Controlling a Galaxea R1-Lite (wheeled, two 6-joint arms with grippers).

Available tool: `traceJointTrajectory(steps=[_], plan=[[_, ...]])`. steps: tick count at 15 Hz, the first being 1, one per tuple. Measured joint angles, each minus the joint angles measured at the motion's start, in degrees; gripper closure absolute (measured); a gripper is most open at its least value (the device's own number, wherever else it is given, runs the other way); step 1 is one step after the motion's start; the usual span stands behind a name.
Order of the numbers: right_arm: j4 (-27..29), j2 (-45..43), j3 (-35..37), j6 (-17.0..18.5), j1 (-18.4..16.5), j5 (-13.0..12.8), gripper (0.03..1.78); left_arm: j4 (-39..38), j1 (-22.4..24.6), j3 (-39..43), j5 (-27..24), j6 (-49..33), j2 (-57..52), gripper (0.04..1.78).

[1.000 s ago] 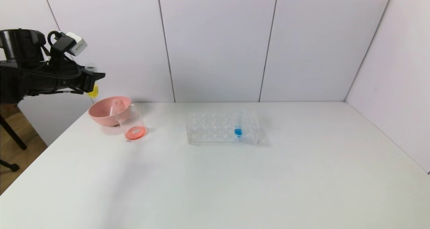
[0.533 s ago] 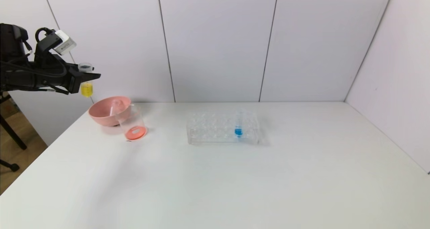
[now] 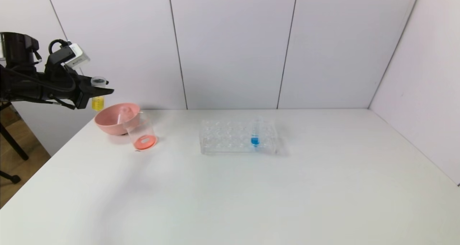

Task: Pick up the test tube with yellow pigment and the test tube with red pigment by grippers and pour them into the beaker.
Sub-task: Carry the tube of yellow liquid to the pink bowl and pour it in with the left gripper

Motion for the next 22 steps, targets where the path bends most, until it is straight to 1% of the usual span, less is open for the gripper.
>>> traceJointTrajectory(steps=[4,6,11,13,16,19,21,22], plan=[[0.02,0.0,0.0,0.0,0.0,0.02,1.7,13.23,-0.02,-6.56,0.07,10.53,0.74,1.34],[0.02,0.0,0.0,0.0,0.0,0.0,1.7,17.16,-0.02,-9.47,0.4,14.3,1.49,1.34],[0.02,0.0,0.0,0.0,0.0,0.0,1.7,26.36,-0.02,-14.96,0.9,20.5,3.15,1.34],[0.02,0.0,0.0,0.0,0.0,0.02,1.7,29.55,-0.02,-16.31,1.71,22.19,3.58,1.34],[0.02,0.0,0.0,0.0,0.0,0.0,1.7,31.84,-0.02,-17.66,2.28,23.71,3.94,1.34],[0.02,0.0,0.0,0.0,0.0,-0.02,1.7,35.26,-0.02,-21.1,2.3,28.06,4.88,1.34],[0.02,-0.01,0.0,0.0,0.0,0.02,1.7,38.73,0.05,-23.39,2.43,29.88,5.81,1.34],[0.02,0.0,0.0,0.0,0.0,0.02,1.7,38.97,0.05,-24.14,2.47,30.23,6.28,1.34]])
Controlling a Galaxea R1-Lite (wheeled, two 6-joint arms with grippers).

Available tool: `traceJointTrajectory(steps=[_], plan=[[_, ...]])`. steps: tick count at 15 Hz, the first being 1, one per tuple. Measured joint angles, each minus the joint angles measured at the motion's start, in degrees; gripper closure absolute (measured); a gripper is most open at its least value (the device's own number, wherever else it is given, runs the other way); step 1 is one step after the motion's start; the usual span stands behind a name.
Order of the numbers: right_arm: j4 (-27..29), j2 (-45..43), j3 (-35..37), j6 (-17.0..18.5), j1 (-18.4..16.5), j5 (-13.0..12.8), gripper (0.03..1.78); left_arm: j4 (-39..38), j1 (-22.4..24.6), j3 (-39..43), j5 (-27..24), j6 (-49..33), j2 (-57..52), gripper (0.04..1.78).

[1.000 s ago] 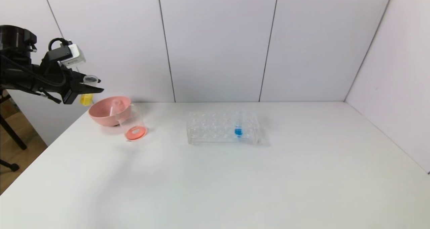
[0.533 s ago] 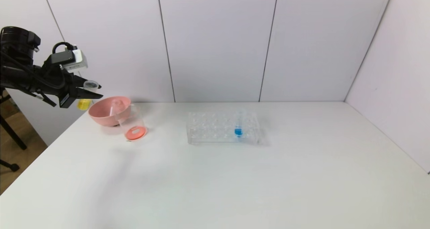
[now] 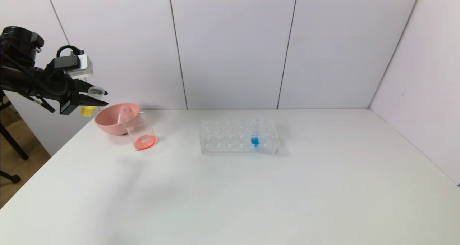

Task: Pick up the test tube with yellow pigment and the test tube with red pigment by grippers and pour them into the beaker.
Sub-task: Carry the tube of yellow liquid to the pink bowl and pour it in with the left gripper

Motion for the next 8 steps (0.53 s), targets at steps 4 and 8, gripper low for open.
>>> traceJointTrajectory(steps=[4,8], plan=[[0.0,0.0,0.0,0.0,0.0,0.0,1.7,-0.61,-0.24,-1.83,4.66,-0.07,1.22,1.34],[0.0,0.0,0.02,0.0,0.0,0.0,1.7,-0.69,-0.62,-2.1,7.06,0.83,1.68,1.34]])
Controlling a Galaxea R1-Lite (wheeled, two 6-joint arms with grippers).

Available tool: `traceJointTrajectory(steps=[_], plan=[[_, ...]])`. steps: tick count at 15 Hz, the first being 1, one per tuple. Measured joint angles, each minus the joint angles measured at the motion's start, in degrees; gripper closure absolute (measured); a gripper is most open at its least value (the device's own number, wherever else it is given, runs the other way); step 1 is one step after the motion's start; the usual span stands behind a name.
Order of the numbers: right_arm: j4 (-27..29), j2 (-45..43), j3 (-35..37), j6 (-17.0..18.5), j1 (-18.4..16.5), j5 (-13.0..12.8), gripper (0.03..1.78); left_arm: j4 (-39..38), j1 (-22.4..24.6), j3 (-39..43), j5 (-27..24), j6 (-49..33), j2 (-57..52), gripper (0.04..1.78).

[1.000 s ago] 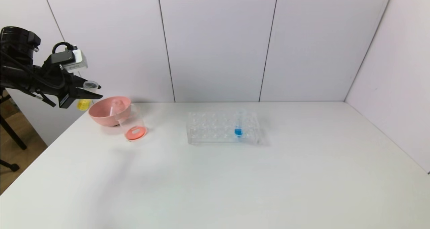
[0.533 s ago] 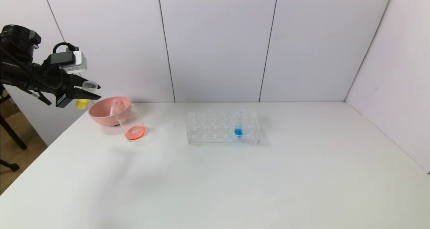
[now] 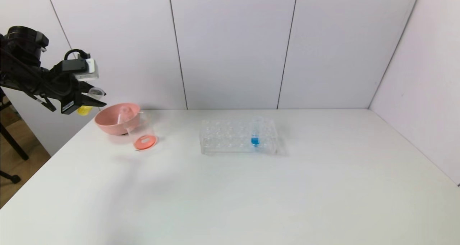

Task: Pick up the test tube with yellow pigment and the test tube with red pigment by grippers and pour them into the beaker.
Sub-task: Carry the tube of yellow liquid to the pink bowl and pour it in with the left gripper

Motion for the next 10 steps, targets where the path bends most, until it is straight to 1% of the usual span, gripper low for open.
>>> traceJointTrajectory(steps=[3,10], plan=[[0.0,0.0,0.0,0.0,0.0,-0.02,1.7,0.06,-0.65,-0.11,3.69,1.11,-0.02,1.34],[-0.02,0.0,0.0,0.0,0.0,-0.02,1.7,1.16,-2.18,-0.09,9.84,1.11,0.11,1.34]])
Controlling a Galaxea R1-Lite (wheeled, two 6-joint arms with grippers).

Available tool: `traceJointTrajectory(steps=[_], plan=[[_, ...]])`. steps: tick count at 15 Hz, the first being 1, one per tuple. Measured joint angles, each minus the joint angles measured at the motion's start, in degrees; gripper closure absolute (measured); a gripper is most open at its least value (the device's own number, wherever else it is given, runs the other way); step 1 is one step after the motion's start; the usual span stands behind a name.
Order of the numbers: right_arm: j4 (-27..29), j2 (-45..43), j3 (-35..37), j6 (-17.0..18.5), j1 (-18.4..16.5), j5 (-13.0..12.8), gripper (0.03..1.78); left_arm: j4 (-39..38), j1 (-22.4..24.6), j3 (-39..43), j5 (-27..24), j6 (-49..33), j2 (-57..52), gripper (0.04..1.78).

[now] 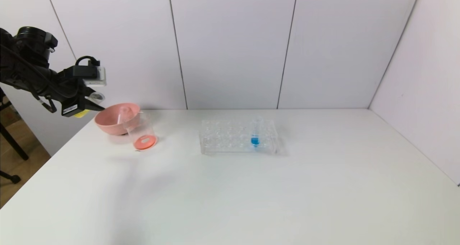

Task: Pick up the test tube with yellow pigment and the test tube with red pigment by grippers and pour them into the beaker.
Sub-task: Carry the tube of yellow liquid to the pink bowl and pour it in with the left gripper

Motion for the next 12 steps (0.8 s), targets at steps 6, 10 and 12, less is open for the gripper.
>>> traceJointTrajectory(steps=[6,10,12], plan=[[0.02,0.0,0.0,0.0,0.0,0.02,1.7,0.01,-1.66,-0.22,2.07,-0.39,0.17,1.34],[0.02,0.0,-0.02,0.0,0.0,0.02,1.7,0.01,-3.52,-0.22,4.88,-0.5,0.39,1.34],[0.02,0.0,-0.02,0.0,0.0,0.02,1.7,0.01,-4.57,-0.22,7.06,-1.49,0.61,1.34]])
